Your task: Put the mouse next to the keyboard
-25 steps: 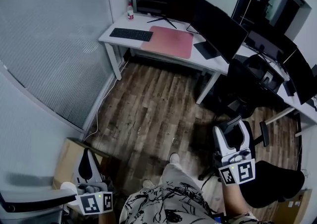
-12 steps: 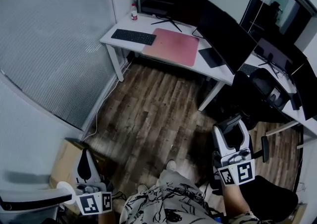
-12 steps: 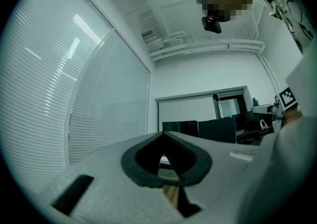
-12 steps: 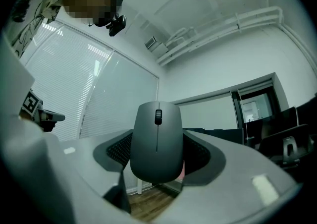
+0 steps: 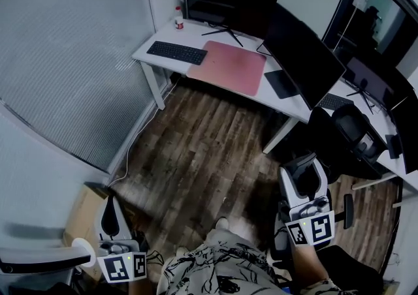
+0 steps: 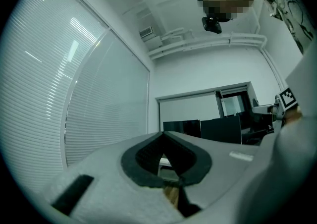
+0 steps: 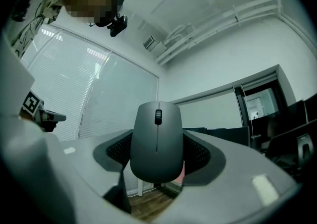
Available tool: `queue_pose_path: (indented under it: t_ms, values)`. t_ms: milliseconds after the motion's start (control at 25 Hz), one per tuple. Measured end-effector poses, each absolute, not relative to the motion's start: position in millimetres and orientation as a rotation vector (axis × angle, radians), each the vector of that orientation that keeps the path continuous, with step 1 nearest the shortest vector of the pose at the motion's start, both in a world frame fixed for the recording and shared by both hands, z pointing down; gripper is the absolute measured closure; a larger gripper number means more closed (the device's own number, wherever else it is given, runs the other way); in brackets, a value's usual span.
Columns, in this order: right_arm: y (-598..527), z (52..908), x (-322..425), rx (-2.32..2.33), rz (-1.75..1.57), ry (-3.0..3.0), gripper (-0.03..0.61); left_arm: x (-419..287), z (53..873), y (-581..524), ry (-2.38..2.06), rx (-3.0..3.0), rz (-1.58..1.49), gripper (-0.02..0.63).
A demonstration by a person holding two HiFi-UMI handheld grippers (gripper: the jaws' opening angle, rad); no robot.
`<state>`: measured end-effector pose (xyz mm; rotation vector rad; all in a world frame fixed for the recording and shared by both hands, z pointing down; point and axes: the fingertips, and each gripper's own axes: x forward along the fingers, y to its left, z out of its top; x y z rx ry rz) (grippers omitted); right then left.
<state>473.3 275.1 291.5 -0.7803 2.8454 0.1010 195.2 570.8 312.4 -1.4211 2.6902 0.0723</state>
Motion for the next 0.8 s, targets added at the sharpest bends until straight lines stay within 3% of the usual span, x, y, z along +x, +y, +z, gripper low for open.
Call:
queue_pose_path:
  t_ms: [800]
  values:
    - [187.8, 309.4, 462.9, -0.711, 0.041, 2.881, 0.276, 206.3, 317.1, 487.2, 2.714, -1.39, 0.049, 0.609]
